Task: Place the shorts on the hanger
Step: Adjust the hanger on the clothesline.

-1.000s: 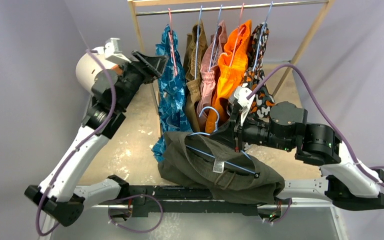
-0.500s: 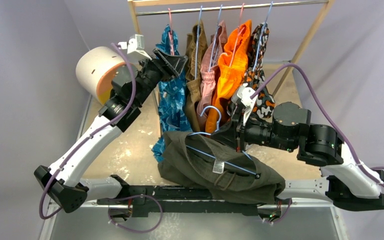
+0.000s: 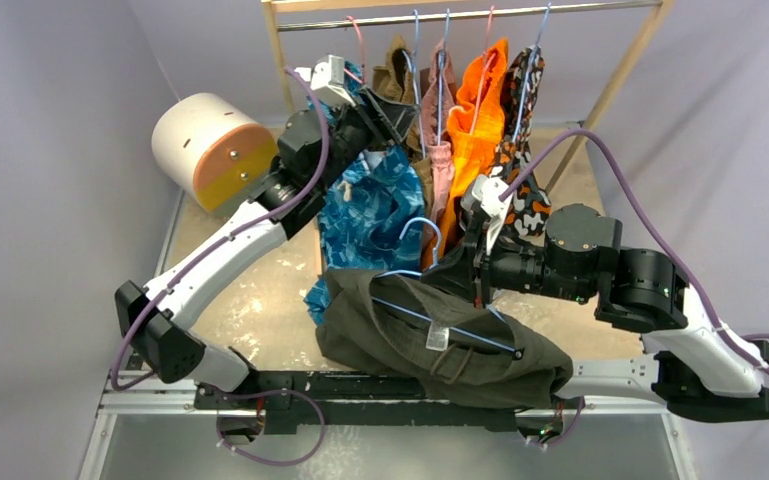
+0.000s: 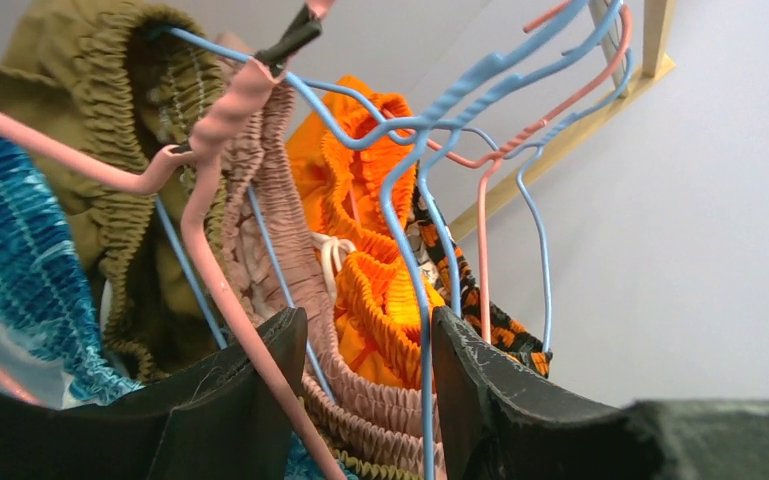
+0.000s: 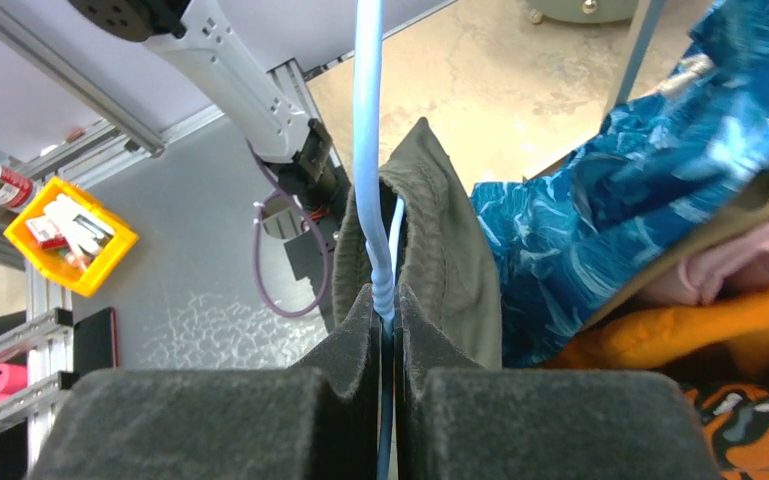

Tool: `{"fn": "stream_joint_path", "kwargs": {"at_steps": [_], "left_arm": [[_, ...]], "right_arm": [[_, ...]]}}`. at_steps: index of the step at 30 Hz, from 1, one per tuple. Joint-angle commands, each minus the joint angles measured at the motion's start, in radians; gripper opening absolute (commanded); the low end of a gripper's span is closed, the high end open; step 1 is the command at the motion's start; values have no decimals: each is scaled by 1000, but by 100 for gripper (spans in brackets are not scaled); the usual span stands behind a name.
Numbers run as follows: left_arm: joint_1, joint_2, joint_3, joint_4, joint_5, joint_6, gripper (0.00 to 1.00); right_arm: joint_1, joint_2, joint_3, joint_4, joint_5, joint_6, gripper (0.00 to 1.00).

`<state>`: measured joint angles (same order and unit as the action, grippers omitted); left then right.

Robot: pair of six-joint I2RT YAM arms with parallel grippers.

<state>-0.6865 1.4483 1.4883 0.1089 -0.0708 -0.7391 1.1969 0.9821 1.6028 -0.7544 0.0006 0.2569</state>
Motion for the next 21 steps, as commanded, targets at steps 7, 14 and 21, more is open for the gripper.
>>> {"fn": "stream_joint_path", "kwargs": {"at_steps": [7,14,21], "left_arm": [[-60,99,102,97,21,18,49],[-62,68,97,45,1,73,63],[-59,-142,-68,-24,-66,162,73]], "right_arm": [[0,-2,58,13,-53,-36,0],[1,-17,65,-1,-37,-36,0],[1,-37,57,2,-27,-35,0]]}}
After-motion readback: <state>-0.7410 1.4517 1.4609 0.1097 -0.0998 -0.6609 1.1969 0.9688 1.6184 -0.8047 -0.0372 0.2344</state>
